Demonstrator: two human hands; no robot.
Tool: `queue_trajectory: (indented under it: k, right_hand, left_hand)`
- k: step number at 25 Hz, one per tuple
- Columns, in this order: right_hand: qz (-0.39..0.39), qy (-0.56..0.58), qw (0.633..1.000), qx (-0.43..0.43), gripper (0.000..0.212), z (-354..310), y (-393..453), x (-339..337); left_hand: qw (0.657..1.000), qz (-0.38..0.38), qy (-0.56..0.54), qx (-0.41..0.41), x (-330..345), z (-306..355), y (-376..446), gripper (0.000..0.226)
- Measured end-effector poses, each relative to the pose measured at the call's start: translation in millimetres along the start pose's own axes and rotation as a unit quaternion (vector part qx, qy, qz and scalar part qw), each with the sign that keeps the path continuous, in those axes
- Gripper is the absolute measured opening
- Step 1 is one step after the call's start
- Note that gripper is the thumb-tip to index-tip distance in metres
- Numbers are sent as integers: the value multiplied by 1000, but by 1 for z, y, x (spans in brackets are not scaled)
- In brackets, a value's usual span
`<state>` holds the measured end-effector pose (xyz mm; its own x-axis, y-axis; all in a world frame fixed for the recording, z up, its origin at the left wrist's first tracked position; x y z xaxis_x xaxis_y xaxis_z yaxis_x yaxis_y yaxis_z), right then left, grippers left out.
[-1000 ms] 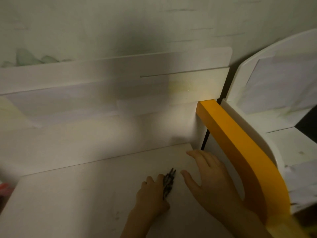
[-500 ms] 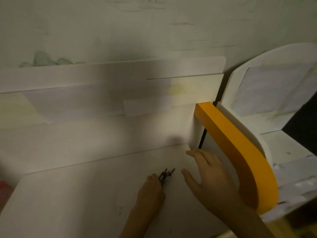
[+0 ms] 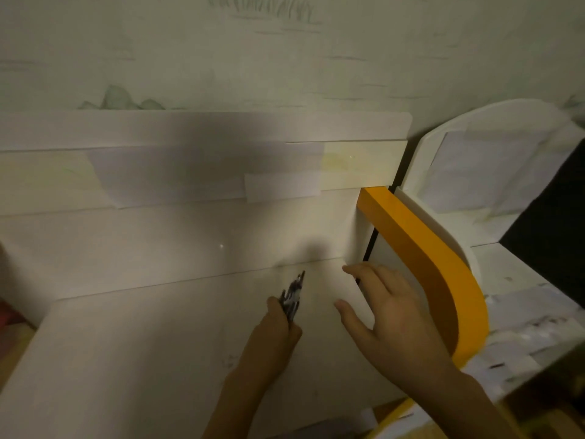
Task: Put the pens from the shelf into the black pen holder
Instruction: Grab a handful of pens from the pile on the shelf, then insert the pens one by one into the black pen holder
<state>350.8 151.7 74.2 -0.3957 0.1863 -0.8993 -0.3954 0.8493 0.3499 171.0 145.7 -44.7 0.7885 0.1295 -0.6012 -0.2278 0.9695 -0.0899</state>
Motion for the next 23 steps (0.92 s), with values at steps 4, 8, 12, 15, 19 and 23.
queue_trajectory:
  k: [4,8,12,15,19,23]
  right_hand:
    - [55,7,998,-25,48,-3,-7,-27]
    - [114,45,992,-40,45,18,-16,-64]
    - [161,42,986,-9,48,75,-32,-106]
    - [182,25,983,11,48,141,-56,-138]
    - [201,8,978,62,48,249,-100,-190]
    - [196,-23,974,113,44,343,-143,-229]
  left_hand:
    - [996,63,-12,63,-16,29,-16,20]
    - [982,102,-71,145,-33,88,-33,20]
    - [965,124,-93,210,-15,166,-51,21]
    - [953,120,-110,257,27,232,-65,16]
    - [946,82,-120,290,116,321,-72,17]
    - [949,25,-97,298,218,390,-74,20]
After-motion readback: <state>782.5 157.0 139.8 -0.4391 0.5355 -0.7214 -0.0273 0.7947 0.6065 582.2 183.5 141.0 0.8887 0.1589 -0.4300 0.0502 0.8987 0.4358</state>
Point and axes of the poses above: each hand's wrist, its own y-axis towards the middle knuckle, its own x-axis out of the palm, z = x × y, the point moved 2 cm from there along y, towards the middle knuckle, and after that the axes turned 2 degrees about -y, right-handed, at the moved point
